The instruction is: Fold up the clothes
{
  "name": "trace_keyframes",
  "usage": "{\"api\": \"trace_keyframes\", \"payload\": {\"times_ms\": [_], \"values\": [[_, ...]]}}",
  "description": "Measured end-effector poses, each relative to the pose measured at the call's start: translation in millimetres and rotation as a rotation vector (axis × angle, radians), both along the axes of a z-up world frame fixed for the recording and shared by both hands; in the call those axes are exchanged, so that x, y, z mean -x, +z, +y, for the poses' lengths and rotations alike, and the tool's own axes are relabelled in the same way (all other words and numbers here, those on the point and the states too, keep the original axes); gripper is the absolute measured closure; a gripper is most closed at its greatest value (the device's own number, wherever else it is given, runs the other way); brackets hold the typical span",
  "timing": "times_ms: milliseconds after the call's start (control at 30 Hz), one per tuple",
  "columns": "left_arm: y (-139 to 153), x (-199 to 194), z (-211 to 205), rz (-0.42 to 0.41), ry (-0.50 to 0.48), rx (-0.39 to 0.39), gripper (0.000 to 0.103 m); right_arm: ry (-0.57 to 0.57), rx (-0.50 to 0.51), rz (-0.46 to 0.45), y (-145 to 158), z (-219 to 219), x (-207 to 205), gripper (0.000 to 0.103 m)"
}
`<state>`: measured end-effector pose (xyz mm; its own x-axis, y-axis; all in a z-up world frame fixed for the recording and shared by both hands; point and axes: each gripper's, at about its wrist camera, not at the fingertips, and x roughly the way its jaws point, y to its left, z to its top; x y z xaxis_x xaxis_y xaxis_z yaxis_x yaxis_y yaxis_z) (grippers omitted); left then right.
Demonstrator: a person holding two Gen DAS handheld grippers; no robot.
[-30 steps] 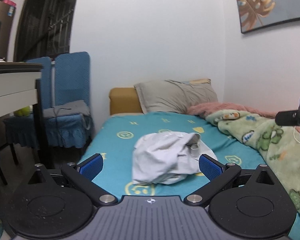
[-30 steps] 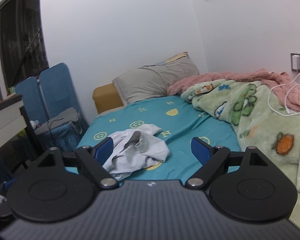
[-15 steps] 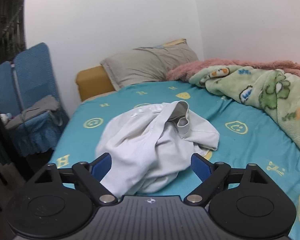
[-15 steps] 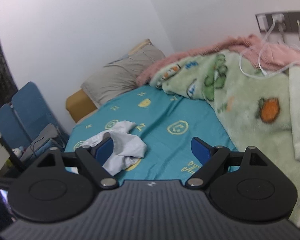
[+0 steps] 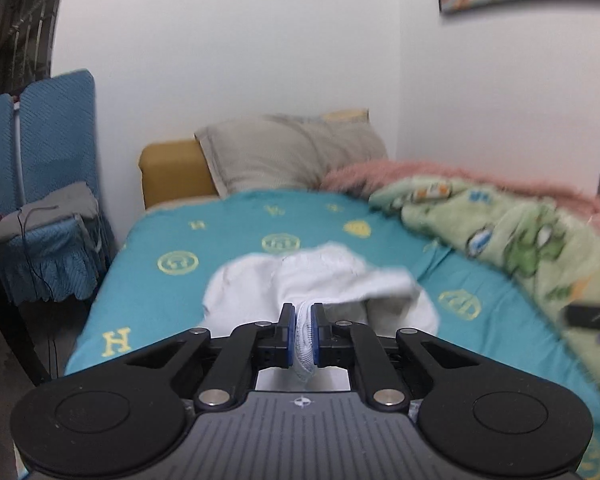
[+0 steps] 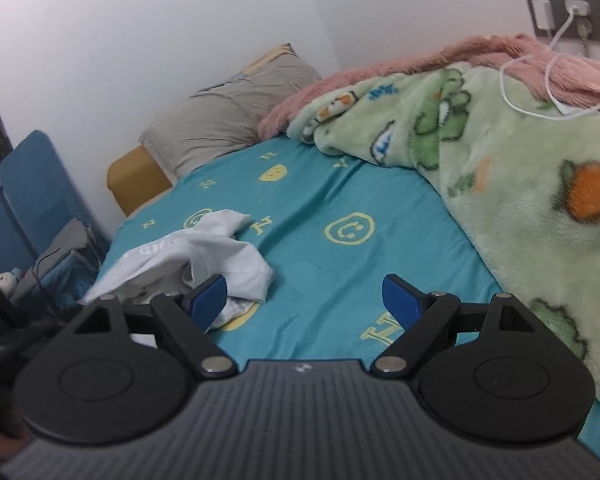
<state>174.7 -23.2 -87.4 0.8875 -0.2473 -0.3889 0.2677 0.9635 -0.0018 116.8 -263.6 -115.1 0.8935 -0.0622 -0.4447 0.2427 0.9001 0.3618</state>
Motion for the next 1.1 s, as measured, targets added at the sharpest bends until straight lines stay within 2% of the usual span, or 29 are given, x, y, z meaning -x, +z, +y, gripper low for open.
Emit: {"api": "trace_keyframes", "payload": {"times_ms": [133, 267, 567, 800, 1100], "values": [[32.1, 47.8, 11.4, -0.056, -0.033, 0.052, 0.095, 0.043, 0.051, -0.056, 7.7, 11.4, 5.9, 0.017], [50.6, 103.7, 16.4, -0.113, -0.071, 0.092, 0.095, 0.119, 0.110, -0.109, 19.6, 29.4, 20.0, 0.017], [57.8, 192.1, 48.2, -0.160, -0.102, 0.180, 0.096, 0.309, 0.123, -0.177, 50.3, 64.8, 64.2, 0.017], [56.4, 194.4, 73.3, -0.118, -0.082, 0.236, 0.095, 0.439, 0.157, -0.151, 49.1, 95.7, 67.5, 0.017], [43.5, 181.4, 68.2, -0.047, -0.078, 0.196, 0.095, 0.602, 0.138, -0.109, 31.4, 127.8, 52.8, 0.017]]}}
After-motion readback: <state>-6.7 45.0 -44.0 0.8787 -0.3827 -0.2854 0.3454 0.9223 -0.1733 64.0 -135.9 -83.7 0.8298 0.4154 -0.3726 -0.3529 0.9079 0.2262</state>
